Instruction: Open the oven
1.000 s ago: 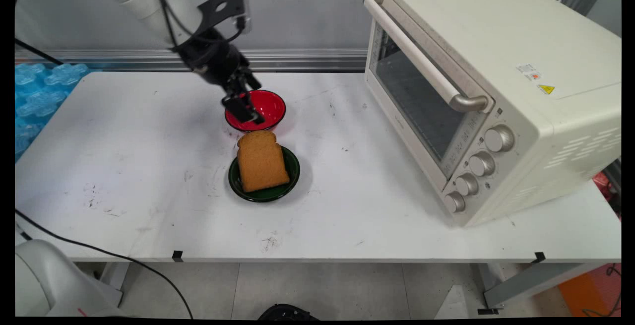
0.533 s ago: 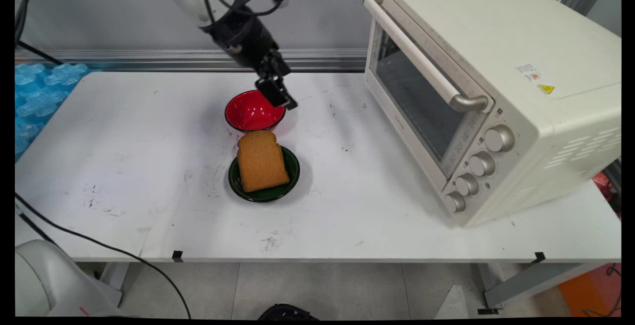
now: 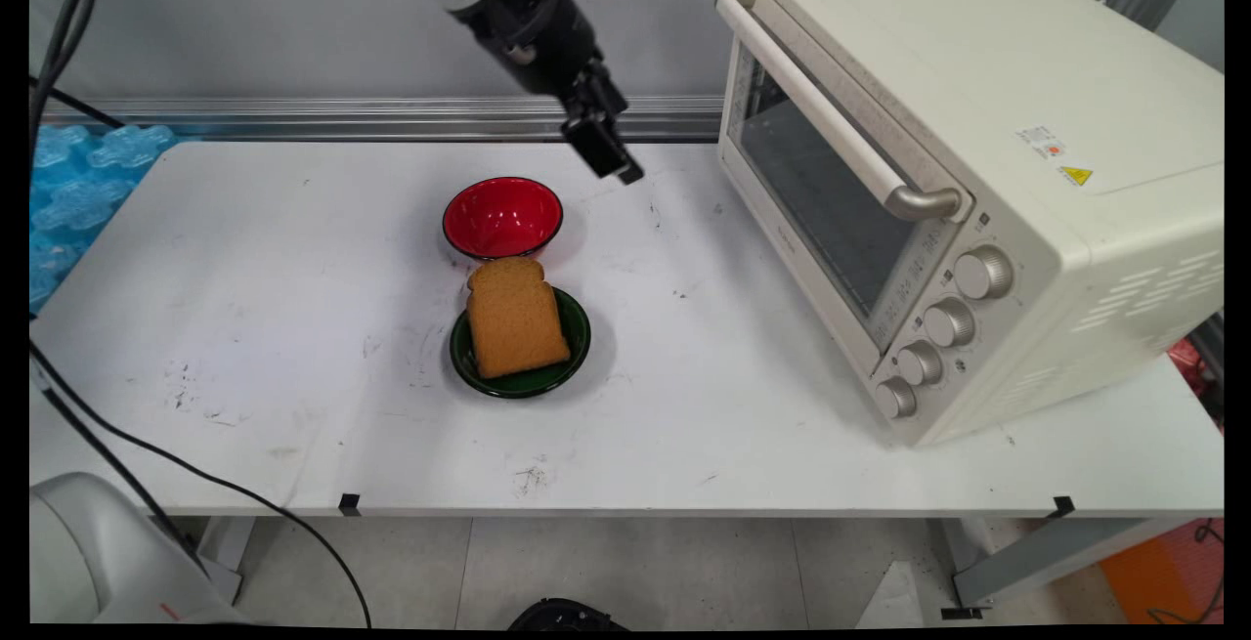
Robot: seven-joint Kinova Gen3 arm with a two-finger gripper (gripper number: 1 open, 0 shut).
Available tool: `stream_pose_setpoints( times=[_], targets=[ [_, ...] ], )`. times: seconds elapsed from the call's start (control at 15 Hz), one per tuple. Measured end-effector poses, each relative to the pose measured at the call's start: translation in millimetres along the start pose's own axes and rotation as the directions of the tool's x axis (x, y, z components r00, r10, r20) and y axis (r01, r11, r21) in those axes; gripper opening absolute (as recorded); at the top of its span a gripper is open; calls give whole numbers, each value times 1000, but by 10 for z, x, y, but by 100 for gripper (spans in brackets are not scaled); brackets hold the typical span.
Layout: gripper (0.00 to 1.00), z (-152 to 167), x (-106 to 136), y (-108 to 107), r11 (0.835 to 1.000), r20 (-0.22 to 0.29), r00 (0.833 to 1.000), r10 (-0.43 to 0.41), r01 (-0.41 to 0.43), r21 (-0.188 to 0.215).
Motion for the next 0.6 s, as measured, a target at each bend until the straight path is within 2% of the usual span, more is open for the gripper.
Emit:
stream_pose_setpoints(
  times=[0.27,0.6],
  targets=[
    [100,-23,280,-22,1000,-33,999,27,-26,15],
    [100,-49,500,-41,999,-61,997,39,-38,26]
  ],
)
